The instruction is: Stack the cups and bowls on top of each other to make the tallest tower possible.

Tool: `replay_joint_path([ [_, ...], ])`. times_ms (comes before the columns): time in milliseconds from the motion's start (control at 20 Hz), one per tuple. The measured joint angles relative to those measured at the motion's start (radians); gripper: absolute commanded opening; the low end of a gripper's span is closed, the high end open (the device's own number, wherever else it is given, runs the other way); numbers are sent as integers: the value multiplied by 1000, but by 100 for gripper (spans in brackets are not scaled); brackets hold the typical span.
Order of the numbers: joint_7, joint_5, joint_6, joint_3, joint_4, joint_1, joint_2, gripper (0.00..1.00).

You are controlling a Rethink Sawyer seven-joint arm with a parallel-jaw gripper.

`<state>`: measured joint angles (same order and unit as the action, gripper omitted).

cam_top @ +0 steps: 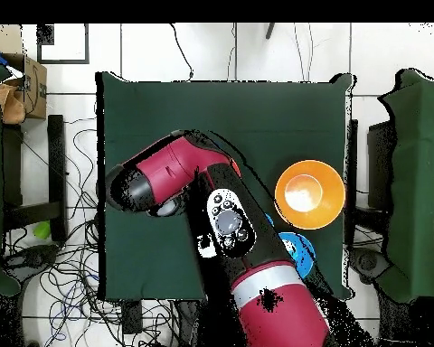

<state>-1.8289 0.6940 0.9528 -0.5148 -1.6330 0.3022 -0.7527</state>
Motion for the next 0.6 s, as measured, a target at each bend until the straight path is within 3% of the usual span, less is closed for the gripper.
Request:
replay_joint_path([
  [600, 0, -28, 0, 0, 0, 7, -66, 0],
])
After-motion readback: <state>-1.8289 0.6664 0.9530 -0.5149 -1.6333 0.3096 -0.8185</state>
